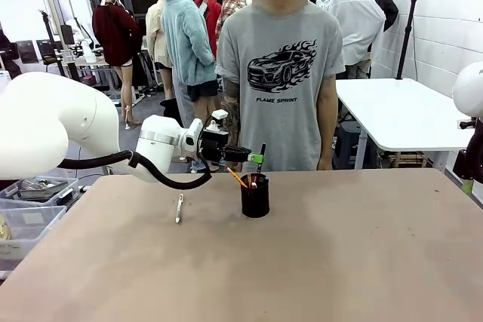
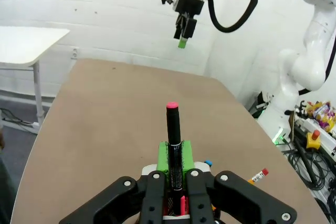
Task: Place the pens into the pen holder.
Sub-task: Pick up a writing instrument from the table and place it into the Pen holder.
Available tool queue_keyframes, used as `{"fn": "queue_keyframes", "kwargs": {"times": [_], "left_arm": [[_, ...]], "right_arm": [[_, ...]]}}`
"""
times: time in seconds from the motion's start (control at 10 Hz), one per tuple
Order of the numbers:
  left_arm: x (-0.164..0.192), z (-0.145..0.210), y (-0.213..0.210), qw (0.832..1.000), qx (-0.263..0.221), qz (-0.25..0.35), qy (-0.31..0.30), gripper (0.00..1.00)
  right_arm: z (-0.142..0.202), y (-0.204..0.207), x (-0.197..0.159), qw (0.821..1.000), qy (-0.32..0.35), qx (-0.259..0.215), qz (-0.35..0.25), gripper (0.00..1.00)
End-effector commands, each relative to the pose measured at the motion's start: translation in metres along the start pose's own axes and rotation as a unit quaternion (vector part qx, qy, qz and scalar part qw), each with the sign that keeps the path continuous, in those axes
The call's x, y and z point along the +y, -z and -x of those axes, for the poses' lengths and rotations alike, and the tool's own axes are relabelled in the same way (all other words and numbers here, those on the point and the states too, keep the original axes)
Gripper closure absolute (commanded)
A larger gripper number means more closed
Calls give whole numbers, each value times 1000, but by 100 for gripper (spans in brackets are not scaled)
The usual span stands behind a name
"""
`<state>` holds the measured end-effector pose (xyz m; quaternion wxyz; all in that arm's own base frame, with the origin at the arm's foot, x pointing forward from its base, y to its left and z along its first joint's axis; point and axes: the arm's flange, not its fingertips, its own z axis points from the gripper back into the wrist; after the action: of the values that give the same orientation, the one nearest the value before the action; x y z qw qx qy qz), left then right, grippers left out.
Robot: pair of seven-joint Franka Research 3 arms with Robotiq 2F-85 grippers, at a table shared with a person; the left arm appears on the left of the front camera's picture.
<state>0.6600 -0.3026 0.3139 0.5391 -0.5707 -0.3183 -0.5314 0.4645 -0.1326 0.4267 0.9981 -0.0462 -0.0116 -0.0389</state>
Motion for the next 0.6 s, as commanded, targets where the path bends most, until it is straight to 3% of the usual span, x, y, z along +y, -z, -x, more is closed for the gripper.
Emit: {"fn": "queue_keyframes", "kwargs": {"times": [0.0, 0.2, 0.4, 0.5], "left_arm": [[-15, -1, -8, 1000, 14, -12, 19, 79], [-27, -8, -13, 999, 9, -13, 33, 43], [-46, -30, -30, 997, -3, -39, 60, 43], [-54, -45, -45, 996, 6, -85, 35, 43]], "right_arm": [[0, -2, 1, 1000, 7, 4, 2, 0], [0, -2, 1, 1000, 7, 4, 2, 0], [0, -2, 1, 1000, 7, 4, 2, 0], [0, -2, 1, 1000, 7, 4, 2, 0]]}}
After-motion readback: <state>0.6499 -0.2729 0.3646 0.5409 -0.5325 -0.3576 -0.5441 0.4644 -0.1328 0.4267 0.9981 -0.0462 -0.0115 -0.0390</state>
